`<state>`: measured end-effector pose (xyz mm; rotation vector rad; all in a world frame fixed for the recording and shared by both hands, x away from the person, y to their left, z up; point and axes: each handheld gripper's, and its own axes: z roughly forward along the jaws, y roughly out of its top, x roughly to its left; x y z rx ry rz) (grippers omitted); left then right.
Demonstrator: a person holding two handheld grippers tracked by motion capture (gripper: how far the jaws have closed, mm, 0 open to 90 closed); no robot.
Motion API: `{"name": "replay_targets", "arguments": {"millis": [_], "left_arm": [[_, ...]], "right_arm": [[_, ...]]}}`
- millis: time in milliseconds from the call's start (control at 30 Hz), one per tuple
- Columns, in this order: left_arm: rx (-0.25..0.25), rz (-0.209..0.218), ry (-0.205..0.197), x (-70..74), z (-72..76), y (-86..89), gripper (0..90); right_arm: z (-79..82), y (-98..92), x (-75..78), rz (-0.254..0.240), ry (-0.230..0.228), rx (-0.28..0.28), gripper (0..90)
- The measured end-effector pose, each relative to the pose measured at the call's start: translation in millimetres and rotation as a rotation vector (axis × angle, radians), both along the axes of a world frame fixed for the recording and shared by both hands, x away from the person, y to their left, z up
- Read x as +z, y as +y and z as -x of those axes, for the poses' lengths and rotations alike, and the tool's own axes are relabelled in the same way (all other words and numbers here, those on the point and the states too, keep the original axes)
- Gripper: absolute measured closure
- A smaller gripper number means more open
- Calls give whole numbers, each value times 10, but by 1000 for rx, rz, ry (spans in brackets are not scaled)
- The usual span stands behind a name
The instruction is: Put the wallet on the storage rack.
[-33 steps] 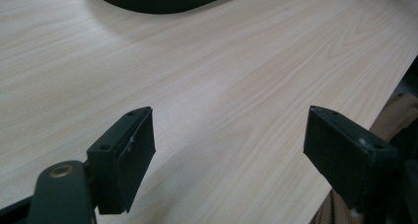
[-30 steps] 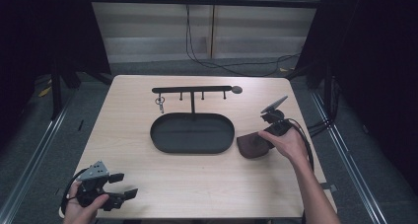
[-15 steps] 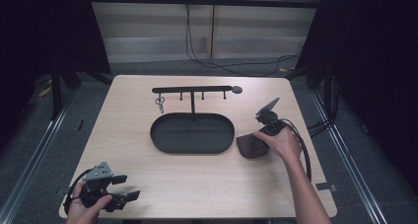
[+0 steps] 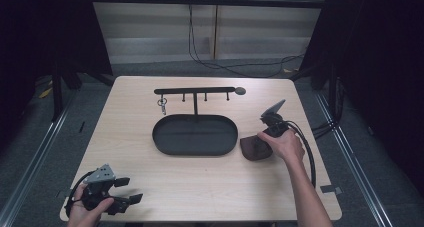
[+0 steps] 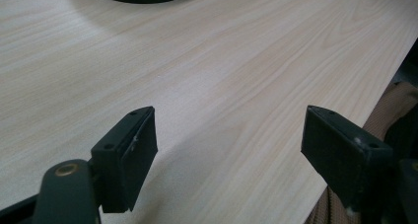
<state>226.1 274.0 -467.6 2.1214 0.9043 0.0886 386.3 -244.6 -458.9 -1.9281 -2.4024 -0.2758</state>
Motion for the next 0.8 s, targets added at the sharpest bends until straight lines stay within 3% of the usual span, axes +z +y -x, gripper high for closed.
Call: {"name": "replay_targets", "arguments": {"millis": [200, 367, 400, 567, 633, 800], "left_arm": [[-1, 5, -1, 5, 0, 9, 214], [-1, 17, -4, 23, -3, 7, 214], [-2, 17, -3, 24, -1, 12, 214], [1, 18, 1, 12, -10, 27, 214], [-4, 2, -2, 14, -8, 10, 214], [-7, 4, -1, 17, -4, 6, 214]], "right_arm": [[-9, -69, -33, -59, 26, -28, 250], [-10, -39, -7, -43, 33, -48, 293], [-7, -51, 12, -40, 8, -52, 340], [22, -62, 83, -22, -29, -60, 460], [45, -29, 163, 0, -88, -47, 545], [70, 2, 266, 19, -92, -41, 619]]}}
